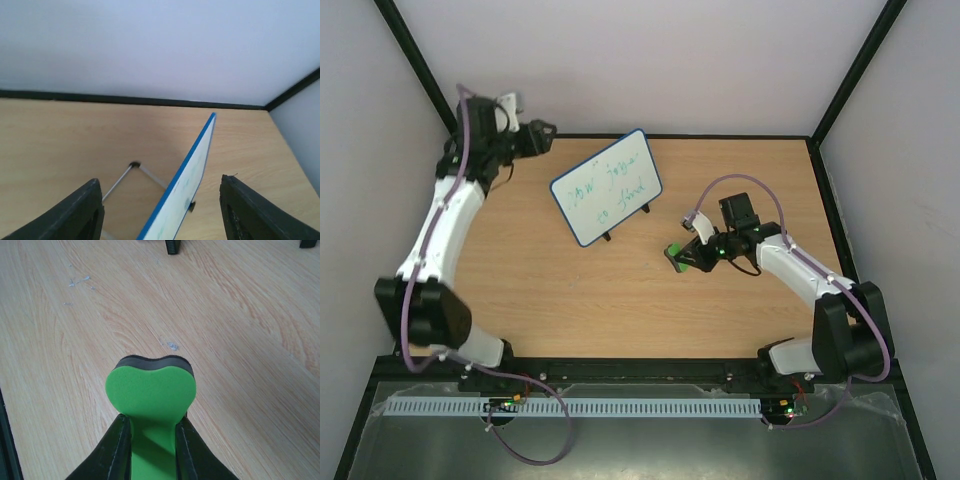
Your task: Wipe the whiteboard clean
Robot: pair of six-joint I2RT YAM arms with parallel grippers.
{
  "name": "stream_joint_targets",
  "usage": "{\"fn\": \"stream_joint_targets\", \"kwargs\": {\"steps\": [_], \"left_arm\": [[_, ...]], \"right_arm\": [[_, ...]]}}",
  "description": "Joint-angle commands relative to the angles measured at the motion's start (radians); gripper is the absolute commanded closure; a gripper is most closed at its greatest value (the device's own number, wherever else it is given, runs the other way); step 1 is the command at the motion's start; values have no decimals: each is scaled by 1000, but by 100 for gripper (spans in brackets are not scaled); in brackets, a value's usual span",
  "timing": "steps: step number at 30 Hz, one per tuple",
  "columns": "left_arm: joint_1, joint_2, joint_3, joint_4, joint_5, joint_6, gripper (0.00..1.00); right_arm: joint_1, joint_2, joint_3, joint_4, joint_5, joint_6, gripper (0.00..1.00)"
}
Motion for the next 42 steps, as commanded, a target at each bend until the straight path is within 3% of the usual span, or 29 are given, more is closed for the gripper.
{"fn": "stream_joint_targets", "kwargs": {"steps": [1, 6, 8, 15, 21, 30, 36, 42], "left_arm": [[-8, 270, 232, -205, 162, 111, 38], [-18, 531, 570, -467, 164, 266, 40], [-17, 573, 629, -508, 188, 294, 43], [-47, 593, 594, -466, 277, 314, 52], [-112, 610, 575, -409, 228, 263, 57], [-144, 631, 606, -479, 86, 291, 71], [-146, 626, 609, -508, 90, 295, 81], [-147, 614, 584, -536, 111, 294, 83]], "right_arm": [[-2, 10, -1, -32, -26, -17, 98], [-2, -6, -5, -27, -13, -19, 98], [-2, -10, -6, -28, -7, -22, 98], [-2, -4, -7, -30, -4, -28, 98], [-1, 4, -5, -43, -13, -39, 97], [-1, 14, -4, -50, -13, -48, 97], [-2, 46, 5, -66, -24, -61, 97], [-2, 60, 10, -73, -32, -67, 97]]}}
